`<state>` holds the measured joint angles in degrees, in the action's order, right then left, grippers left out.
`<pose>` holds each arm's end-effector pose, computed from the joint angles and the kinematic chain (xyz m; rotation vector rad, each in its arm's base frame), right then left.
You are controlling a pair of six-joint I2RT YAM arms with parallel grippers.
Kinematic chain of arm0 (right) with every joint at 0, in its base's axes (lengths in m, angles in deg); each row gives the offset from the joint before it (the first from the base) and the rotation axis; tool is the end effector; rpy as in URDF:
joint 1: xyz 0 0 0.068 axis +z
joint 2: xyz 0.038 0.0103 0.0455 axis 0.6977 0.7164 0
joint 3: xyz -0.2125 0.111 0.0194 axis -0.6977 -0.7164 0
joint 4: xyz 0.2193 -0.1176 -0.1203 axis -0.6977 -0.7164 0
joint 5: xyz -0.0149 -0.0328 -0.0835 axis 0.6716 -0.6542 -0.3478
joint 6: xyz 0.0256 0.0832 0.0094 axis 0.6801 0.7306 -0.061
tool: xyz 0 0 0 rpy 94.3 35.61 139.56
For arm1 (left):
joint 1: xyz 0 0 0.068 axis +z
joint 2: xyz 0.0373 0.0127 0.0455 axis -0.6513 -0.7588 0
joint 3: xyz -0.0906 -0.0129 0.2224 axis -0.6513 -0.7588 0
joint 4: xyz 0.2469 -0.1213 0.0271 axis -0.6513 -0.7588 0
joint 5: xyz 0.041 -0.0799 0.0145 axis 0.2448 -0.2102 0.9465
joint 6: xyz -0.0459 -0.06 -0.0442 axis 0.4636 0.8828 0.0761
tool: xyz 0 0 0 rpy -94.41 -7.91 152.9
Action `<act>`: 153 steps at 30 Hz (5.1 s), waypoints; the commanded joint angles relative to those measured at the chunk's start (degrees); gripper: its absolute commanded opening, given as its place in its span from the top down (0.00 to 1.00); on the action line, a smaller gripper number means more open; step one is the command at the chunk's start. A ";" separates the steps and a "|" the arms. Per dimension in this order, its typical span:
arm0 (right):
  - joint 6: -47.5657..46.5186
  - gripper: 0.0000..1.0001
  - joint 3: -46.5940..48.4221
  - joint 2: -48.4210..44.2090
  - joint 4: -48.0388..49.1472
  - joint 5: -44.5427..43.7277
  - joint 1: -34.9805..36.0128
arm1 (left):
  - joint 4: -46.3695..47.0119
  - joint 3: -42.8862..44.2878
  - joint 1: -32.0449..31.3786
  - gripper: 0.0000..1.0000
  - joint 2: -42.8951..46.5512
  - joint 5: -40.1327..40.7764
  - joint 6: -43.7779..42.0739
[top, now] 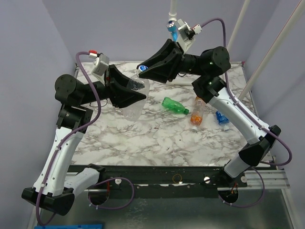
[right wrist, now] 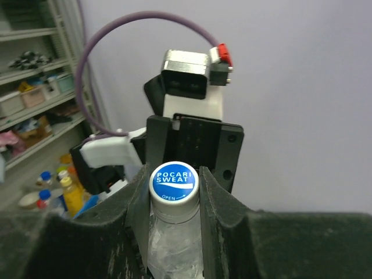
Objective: Unscrew the bottle caps
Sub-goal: Unscrew the bottle cap from the plastic bottle.
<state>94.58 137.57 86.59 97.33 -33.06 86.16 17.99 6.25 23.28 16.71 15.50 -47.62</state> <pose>0.2299 0.2900 0.5281 -1.0070 0.9244 1.6268 0.2055 -0.1353 0.4802 0.8480 1.2665 -1.3251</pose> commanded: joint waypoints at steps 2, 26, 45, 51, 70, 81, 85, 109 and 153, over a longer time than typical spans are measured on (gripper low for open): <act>14.96 0.99 3.10 3.51 18.66 19.21 1.41 | 1.75 1.96 -0.59 1.00 -1.42 -10.79 8.33; -19.55 0.00 16.06 0.35 -35.31 -21.13 4.02 | -7.83 -1.18 -1.53 1.00 2.52 12.21 -18.18; -23.99 0.42 23.50 7.29 -41.27 -46.57 12.05 | -8.38 -3.01 -1.62 1.00 4.62 21.97 -24.61; -22.95 0.81 19.54 5.18 -37.79 -46.44 12.05 | -8.25 -2.92 -1.62 1.00 4.49 22.21 -23.49; -11.89 0.99 18.21 3.95 -16.53 16.10 6.70 | -0.85 4.02 -1.98 1.00 0.50 -5.83 3.33; -13.87 0.24 17.80 2.40 -18.08 8.00 6.74 | -0.37 4.50 -2.15 1.00 0.87 -7.33 1.50; -22.67 0.00 14.18 -3.36 -23.41 -4.44 6.70 | -0.97 4.02 -2.16 1.00 1.42 -5.74 -4.01; -31.17 0.00 -16.54 -13.71 -14.71 -7.25 7.28 | 1.52 7.24 -2.67 1.00 2.03 -9.51 -11.65; -24.56 0.85 -8.81 -10.33 -26.48 4.88 9.51 | -0.05 22.86 -2.50 0.23 -5.52 -2.95 11.60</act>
<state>70.93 124.99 76.21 73.59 -32.80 95.31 21.03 28.10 20.63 12.41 17.14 -38.64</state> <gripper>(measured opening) 0.402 0.747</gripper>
